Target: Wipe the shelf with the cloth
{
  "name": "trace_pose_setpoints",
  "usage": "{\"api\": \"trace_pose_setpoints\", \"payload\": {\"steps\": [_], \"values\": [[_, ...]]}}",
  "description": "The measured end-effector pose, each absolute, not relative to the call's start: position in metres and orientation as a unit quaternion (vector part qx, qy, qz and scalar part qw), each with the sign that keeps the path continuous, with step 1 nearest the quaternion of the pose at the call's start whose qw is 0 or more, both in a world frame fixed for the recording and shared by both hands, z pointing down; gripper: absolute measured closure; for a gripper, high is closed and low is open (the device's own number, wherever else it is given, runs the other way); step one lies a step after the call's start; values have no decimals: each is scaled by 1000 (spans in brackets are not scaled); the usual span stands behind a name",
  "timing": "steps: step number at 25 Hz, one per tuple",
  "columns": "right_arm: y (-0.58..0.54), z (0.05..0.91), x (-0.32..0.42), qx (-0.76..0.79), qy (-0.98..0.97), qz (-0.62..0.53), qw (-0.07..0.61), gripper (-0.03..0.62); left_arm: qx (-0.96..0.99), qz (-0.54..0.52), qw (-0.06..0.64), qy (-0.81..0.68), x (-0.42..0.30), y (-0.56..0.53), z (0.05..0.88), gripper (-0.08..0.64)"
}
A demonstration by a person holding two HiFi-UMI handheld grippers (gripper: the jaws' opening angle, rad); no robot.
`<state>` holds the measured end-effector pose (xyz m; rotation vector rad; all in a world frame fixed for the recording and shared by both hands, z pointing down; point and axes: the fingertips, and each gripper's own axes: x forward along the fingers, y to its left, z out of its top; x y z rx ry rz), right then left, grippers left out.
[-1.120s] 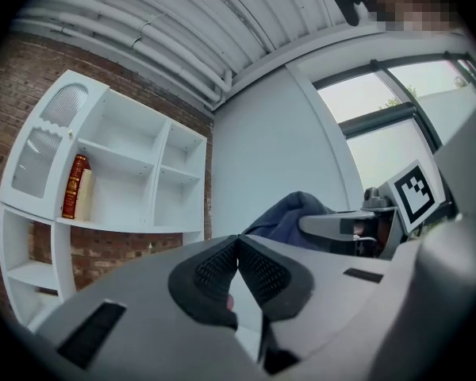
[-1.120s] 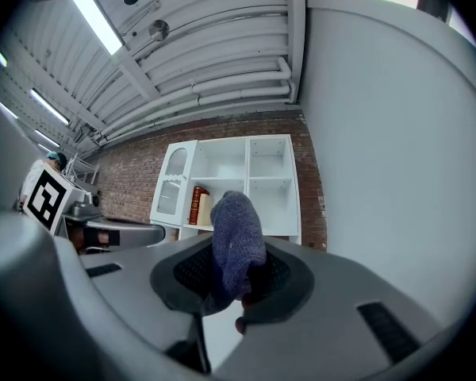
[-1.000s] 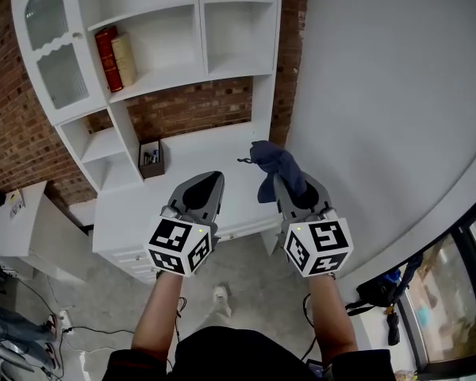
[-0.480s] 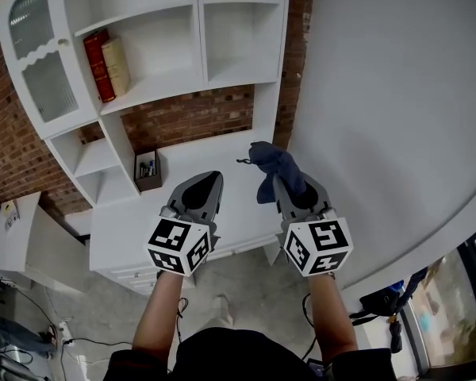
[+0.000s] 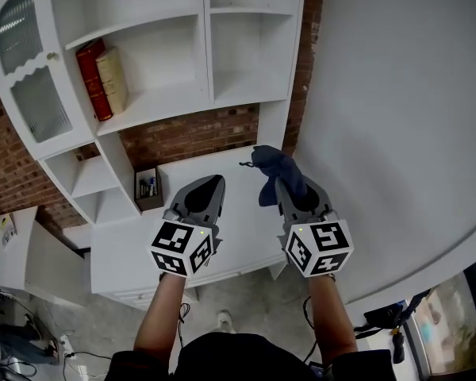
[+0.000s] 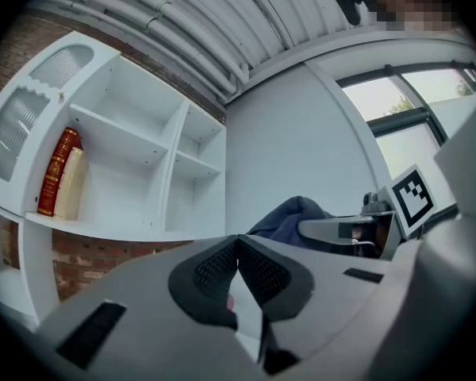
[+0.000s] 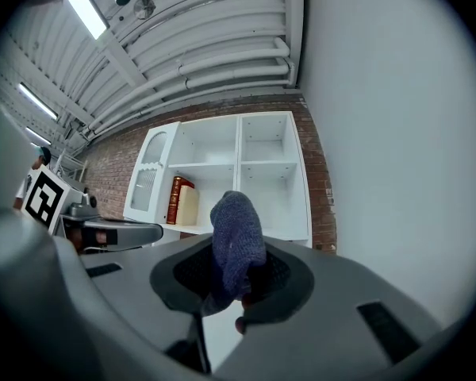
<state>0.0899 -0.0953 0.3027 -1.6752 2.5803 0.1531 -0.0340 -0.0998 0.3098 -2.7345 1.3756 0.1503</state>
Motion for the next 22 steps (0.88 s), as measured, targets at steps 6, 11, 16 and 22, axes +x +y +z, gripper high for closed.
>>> {"api": "trace_pose_setpoints", "payload": {"steps": [6, 11, 16, 22], "values": [[-136, 296, 66, -546, 836, 48, 32, 503, -895, 48, 38, 443, -55, -141, 304, 543], [-162, 296, 49, -554, 831, 47, 23, 503, -898, 57, 27, 435, -70, -170, 304, 543], [-185, 293, 35, -561, 826, 55, 10, 503, -902, 67, 19, 426, -83, -191, 303, 543], [-204, 293, 25, -569, 820, 57, 6, 503, -908, 67, 15, 413, -90, -211, 307, 543]]}}
